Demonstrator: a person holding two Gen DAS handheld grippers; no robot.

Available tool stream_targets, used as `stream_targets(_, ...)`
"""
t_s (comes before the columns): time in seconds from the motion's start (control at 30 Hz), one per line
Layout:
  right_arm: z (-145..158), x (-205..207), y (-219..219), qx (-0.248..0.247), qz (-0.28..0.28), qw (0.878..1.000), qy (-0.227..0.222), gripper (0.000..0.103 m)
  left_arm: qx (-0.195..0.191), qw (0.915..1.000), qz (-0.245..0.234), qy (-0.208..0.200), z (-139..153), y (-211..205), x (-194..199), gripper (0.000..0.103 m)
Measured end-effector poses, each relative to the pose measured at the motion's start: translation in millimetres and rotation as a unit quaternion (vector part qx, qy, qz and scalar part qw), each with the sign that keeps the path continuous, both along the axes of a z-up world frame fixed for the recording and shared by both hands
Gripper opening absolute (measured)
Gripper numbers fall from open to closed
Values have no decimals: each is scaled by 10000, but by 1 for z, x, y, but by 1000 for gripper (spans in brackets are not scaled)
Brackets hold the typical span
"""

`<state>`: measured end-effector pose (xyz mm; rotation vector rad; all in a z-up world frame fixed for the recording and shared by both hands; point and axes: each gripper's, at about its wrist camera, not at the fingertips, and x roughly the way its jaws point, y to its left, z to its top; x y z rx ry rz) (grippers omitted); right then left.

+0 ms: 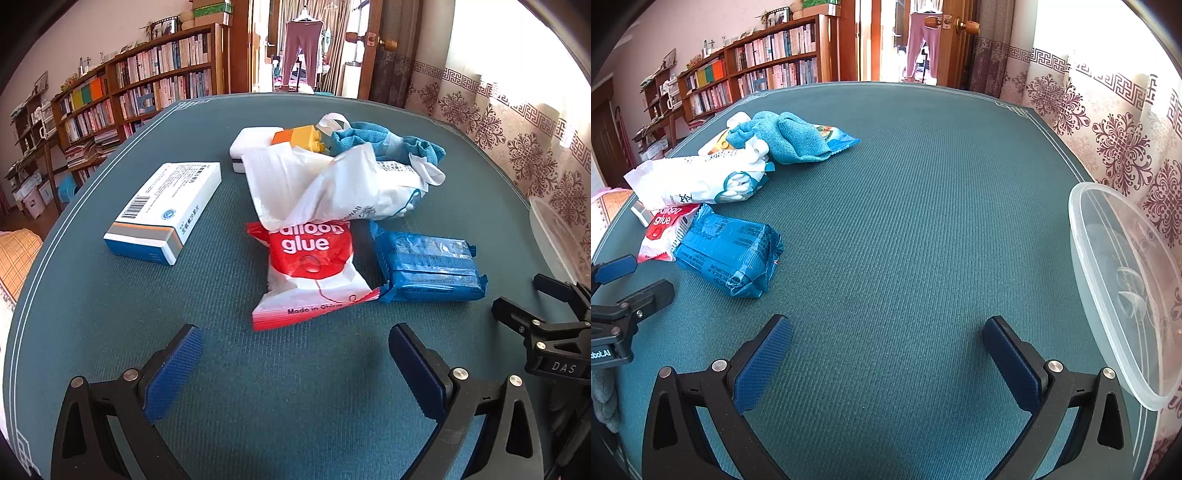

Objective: Organize objects
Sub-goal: 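Move the left gripper to the white medicine box and close on it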

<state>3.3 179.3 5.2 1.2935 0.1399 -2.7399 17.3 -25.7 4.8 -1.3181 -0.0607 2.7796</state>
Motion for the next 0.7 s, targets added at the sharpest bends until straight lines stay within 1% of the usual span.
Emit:
stream_targets(0.1,0,0,0,-4,1,10000,0,103,150,9997,152,92,3,-24,3,102)
stream_targets(0.23,0,0,0,-3,0,10000,0,103,293,9978,458,386,13,-52,3,102)
stream_targets(0.3,0,0,0,-5,1,10000,0,103,178,9966,641,489,18,-63,0,102)
stream_targets(0.4,0,0,0,-4,1,10000,1,103,-260,9946,813,597,25,-67,-10,100)
stream_targets(0.47,0,0,0,-4,2,10000,1,103,-448,9936,836,621,27,-70,-20,99)
stream_targets(0.6,1,2,0,-18,28,10000,9,103,-483,9952,699,480,23,-79,-42,95)
stream_targets(0.7,2,4,0,-100,157,9998,33,103,-448,9967,597,320,17,-84,-54,91)
